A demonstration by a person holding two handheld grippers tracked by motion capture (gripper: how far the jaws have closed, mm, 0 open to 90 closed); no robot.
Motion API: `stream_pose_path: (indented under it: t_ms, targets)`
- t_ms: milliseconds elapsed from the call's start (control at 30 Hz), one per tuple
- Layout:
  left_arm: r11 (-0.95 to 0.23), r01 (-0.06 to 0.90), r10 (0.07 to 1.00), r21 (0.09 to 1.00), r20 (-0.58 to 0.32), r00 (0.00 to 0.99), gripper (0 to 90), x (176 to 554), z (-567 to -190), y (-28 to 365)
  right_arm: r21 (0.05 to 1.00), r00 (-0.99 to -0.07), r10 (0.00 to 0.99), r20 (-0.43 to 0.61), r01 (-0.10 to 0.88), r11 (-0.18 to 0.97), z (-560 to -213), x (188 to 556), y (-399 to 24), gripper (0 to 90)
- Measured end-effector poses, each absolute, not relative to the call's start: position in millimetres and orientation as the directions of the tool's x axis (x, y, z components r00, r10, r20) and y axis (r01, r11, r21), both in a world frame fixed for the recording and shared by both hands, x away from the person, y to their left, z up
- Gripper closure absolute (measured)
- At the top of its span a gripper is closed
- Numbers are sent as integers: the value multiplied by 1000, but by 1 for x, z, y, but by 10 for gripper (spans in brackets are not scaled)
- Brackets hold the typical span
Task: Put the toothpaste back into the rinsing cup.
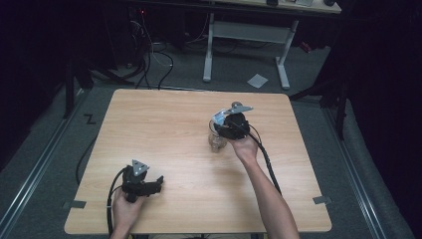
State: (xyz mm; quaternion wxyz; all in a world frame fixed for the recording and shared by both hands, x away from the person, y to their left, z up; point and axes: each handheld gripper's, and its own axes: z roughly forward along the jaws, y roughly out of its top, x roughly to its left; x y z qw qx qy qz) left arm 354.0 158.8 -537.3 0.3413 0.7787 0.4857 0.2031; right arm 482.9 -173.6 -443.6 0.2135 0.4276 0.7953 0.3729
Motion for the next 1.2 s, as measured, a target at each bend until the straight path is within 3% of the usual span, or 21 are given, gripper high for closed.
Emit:
stream_pose_path:
  t_ms: [967,1200]
  targets:
    - [-296,619,894,727,-16,447,150,355,-537,158,806,-540,842,0,498,320,-438,465,-190,461]
    - [-292,620,896,728,-19,444,150,353,-537,160,847,-539,840,68,476,237,-431,459,-201,426]
